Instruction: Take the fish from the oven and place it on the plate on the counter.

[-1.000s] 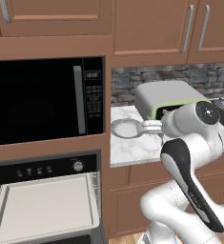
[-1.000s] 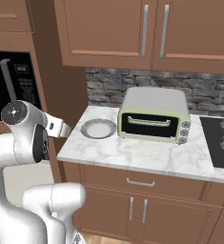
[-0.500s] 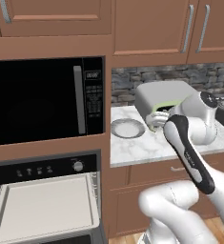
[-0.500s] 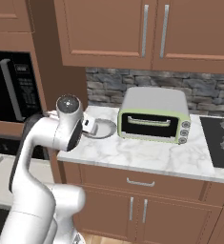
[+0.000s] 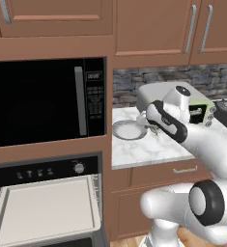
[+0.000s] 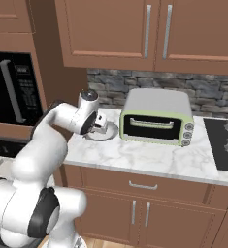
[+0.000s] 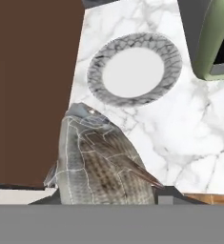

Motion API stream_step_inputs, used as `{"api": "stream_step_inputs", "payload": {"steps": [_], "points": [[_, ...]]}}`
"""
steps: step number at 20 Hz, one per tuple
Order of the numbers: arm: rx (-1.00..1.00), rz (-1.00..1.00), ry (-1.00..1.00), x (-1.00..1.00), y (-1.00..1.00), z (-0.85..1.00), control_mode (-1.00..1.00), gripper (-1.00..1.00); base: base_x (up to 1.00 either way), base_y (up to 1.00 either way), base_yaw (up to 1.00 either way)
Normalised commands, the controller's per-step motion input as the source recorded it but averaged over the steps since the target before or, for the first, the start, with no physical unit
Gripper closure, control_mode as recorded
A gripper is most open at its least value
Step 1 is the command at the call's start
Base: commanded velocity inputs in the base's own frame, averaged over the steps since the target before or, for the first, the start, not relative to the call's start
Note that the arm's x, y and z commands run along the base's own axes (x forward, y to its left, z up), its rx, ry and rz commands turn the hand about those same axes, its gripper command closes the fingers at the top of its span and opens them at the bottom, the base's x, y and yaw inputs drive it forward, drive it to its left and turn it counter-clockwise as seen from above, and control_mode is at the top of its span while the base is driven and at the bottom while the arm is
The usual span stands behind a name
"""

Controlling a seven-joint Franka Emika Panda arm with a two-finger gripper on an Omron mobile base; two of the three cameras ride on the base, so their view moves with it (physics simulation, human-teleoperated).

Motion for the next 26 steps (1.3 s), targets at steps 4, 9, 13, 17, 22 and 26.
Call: {"api": "stream_step_inputs", "payload": {"steps": [4, 9, 13, 17, 22, 26], "points": [[0.0, 0.05, 0.02, 1.0, 0.0, -0.24, -1.0, 1.0, 0.0, 0.0, 0.0], [-0.03, 0.03, -0.03, 0.76, 0.0, -0.43, -1.0, 1.0, 0.0, 0.0, 0.0], [-0.15, 0.03, -0.12, 0.2, 0.0, -0.25, -1.0, 1.0, 0.0, 0.0, 0.0], [-0.14, 0.0, -0.17, -0.03, 0.0, 0.0, -1.0, 1.0, 0.0, 0.0, 0.0], [-0.13, 0.01, -0.07, -0.08, 0.0, -0.35, -1.0, 1.0, 0.0, 0.0, 0.0], [-0.12, 0.01, 0.0, 0.22, 0.02, -0.53, -1.0, 1.0, 0.0, 0.0, 0.0]]}}
